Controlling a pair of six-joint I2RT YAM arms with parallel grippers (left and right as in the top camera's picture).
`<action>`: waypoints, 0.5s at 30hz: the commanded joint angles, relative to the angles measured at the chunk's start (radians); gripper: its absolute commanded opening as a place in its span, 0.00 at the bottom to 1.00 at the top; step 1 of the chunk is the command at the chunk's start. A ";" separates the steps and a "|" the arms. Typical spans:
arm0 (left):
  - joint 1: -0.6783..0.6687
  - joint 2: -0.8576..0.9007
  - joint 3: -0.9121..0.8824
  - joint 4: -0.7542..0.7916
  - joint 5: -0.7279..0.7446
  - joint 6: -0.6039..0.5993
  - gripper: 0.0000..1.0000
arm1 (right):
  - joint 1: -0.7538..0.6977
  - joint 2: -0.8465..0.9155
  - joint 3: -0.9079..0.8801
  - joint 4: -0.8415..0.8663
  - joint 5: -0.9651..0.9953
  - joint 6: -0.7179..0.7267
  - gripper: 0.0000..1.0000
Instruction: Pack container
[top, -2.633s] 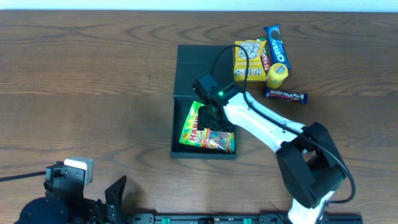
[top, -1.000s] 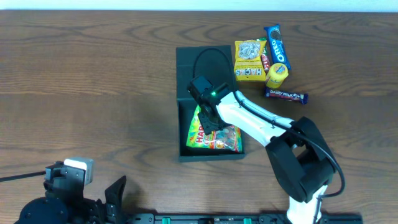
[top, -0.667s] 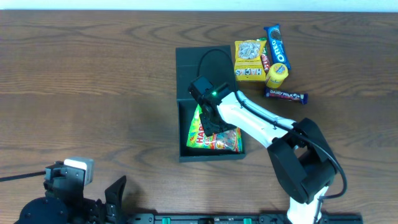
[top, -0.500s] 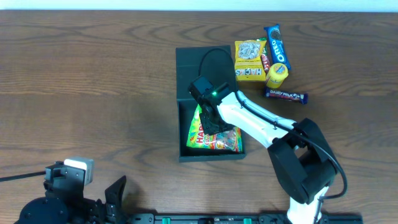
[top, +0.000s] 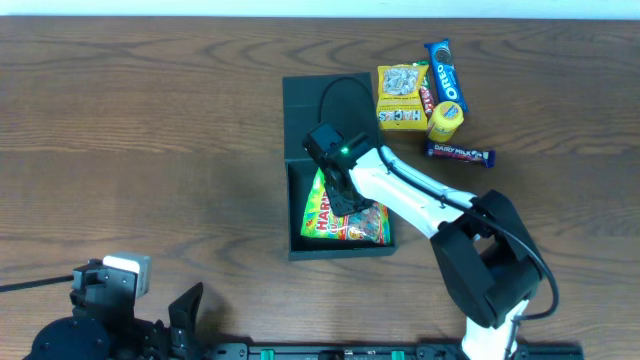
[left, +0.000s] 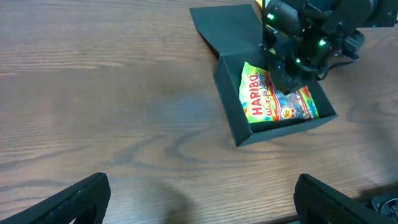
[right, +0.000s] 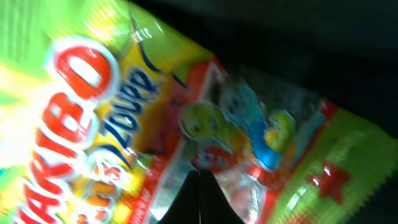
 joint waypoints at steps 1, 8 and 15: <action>0.002 -0.001 0.013 -0.001 -0.030 0.018 0.95 | 0.006 -0.062 0.021 -0.043 0.038 0.020 0.23; 0.002 -0.001 -0.010 0.001 -0.111 0.018 0.95 | 0.007 -0.193 0.034 -0.094 -0.047 0.086 0.35; 0.002 0.000 -0.128 0.087 -0.082 0.013 0.95 | 0.046 -0.214 0.032 0.032 -0.202 0.087 0.46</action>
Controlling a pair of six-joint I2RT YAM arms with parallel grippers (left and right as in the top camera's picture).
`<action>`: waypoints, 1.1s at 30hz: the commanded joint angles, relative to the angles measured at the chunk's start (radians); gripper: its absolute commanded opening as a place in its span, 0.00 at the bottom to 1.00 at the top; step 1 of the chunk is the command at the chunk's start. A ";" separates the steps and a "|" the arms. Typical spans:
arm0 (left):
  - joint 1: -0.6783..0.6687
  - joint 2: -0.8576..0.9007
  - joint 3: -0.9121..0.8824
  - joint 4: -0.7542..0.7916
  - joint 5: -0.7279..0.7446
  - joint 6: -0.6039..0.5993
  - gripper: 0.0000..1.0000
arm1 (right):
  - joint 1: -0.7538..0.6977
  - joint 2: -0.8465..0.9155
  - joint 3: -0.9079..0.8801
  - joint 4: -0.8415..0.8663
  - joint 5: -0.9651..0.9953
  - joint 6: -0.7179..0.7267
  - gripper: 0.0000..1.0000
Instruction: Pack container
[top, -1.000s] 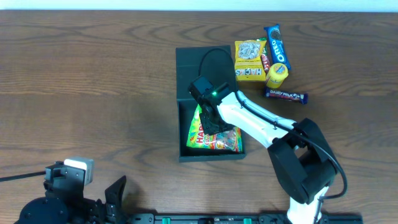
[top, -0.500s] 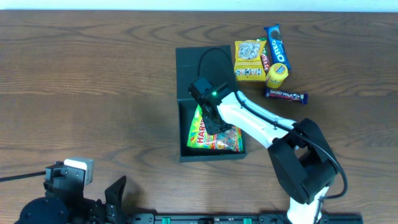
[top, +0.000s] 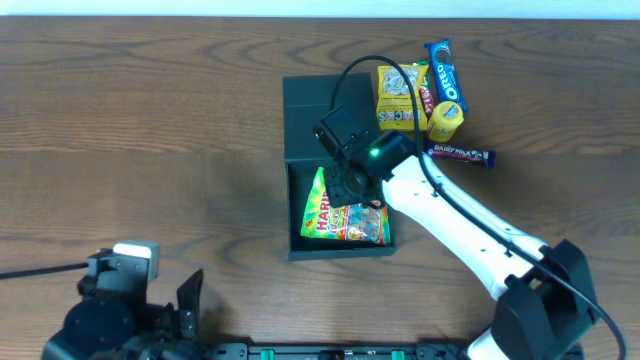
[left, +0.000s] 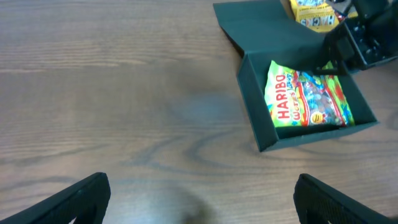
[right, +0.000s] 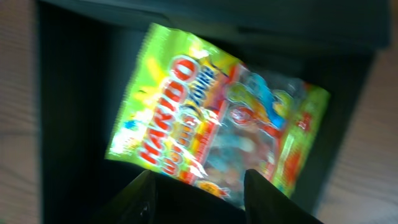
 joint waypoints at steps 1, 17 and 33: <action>0.002 0.000 -0.025 0.032 0.003 0.013 0.96 | 0.048 0.039 0.010 0.043 -0.055 0.014 0.47; 0.002 0.000 -0.025 0.022 0.031 0.013 0.95 | 0.127 0.280 0.010 0.186 0.093 0.446 0.49; 0.002 0.000 -0.025 0.015 0.049 0.013 0.95 | 0.130 0.280 0.010 0.261 0.205 0.509 0.52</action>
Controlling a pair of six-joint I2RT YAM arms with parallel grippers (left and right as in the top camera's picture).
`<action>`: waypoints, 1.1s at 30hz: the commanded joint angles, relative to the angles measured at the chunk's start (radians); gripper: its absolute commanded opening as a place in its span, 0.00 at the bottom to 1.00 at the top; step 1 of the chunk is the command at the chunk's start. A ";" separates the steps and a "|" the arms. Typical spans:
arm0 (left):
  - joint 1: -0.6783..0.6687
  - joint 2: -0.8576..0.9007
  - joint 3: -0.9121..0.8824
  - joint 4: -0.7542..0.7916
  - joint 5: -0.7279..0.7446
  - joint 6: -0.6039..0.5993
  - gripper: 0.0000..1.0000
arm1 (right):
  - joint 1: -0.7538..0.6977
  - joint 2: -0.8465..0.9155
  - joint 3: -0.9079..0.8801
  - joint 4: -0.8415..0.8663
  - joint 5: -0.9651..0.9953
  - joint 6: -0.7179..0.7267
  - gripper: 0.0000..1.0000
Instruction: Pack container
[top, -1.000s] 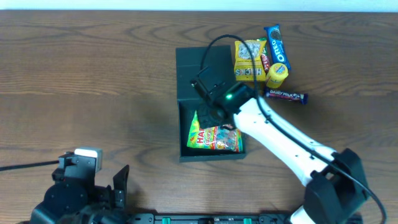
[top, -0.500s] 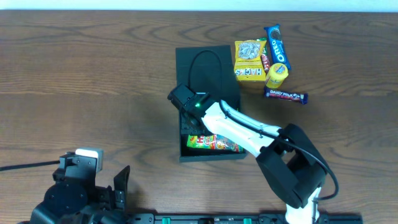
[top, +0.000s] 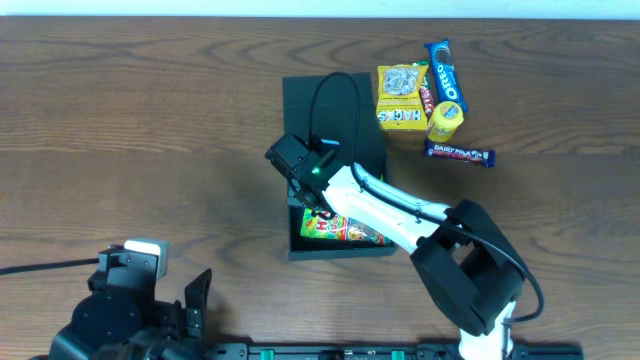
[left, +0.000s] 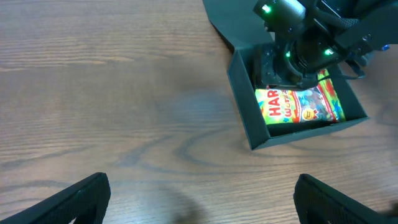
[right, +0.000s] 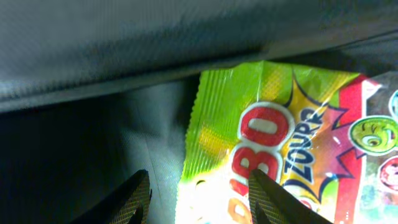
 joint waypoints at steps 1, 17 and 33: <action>0.002 0.000 -0.002 -0.003 0.008 0.013 0.95 | 0.006 0.013 0.010 0.003 0.074 0.039 0.51; 0.002 0.000 -0.002 -0.004 0.013 0.013 0.95 | 0.006 0.060 0.009 -0.004 0.104 0.021 0.37; 0.002 0.000 -0.002 -0.003 0.011 0.013 0.95 | -0.012 0.047 0.012 -0.069 0.108 -0.095 0.01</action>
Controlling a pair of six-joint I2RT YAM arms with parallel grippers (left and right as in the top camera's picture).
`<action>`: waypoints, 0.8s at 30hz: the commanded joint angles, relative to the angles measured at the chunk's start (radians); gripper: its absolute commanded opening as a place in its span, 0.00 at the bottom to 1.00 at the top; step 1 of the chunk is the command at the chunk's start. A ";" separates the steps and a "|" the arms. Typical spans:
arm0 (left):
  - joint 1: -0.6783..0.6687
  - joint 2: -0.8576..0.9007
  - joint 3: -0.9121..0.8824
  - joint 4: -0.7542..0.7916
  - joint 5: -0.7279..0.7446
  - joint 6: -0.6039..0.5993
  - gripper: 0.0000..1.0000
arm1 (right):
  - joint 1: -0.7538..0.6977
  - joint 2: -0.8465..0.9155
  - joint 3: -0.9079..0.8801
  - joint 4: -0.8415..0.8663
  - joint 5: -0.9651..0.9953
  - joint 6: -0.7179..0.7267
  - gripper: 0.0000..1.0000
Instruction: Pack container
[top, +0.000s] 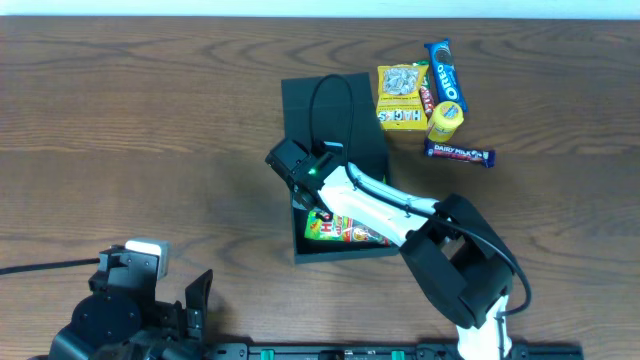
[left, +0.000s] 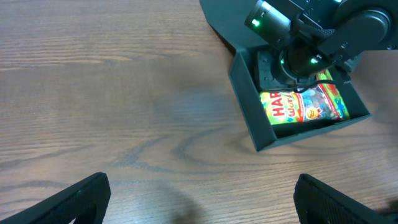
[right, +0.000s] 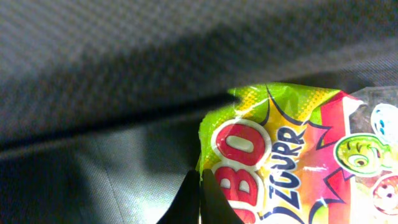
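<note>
An open black box (top: 300, 232) sits mid-table with its lid (top: 330, 110) folded back. A green and yellow Haribo bag (top: 345, 230) lies flat inside it, also visible in the left wrist view (left: 305, 106) and close up in the right wrist view (right: 292, 155). My right gripper (right: 200, 186) is down in the box at the bag's left edge, its fingers pressed together on that edge. It shows from above as the right gripper (top: 308, 195). My left gripper (left: 199, 202) hovers wide open over bare table, well left of the box.
Behind and right of the box lie a yellow snack box (top: 402, 97), an Oreo pack (top: 446, 72), a small yellow tub (top: 445, 120) and a Dairy Milk bar (top: 461, 153). The right arm (top: 400, 215) stretches across the box. Wood table (top: 150, 120) spreads to the left.
My right gripper was open astride the bag's left edge and is now shut on it. The box has turned slightly. The left arm has not moved.
My right gripper was shut, pressing on the bag in the box. Then it was raised and open above the bag. Later it sat low and open at the bag's left edge near the box wall, and now it is shut there.
</note>
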 joint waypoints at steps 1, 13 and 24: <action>0.002 0.000 -0.002 -0.003 0.004 0.013 0.95 | -0.009 -0.003 0.010 -0.019 0.028 -0.082 0.01; 0.002 0.000 -0.003 -0.003 -0.003 0.013 0.95 | -0.009 -0.093 0.010 -0.066 0.035 -0.263 0.01; 0.002 0.000 -0.003 -0.003 -0.003 0.013 0.95 | -0.008 -0.181 0.010 -0.093 -0.036 -0.542 0.01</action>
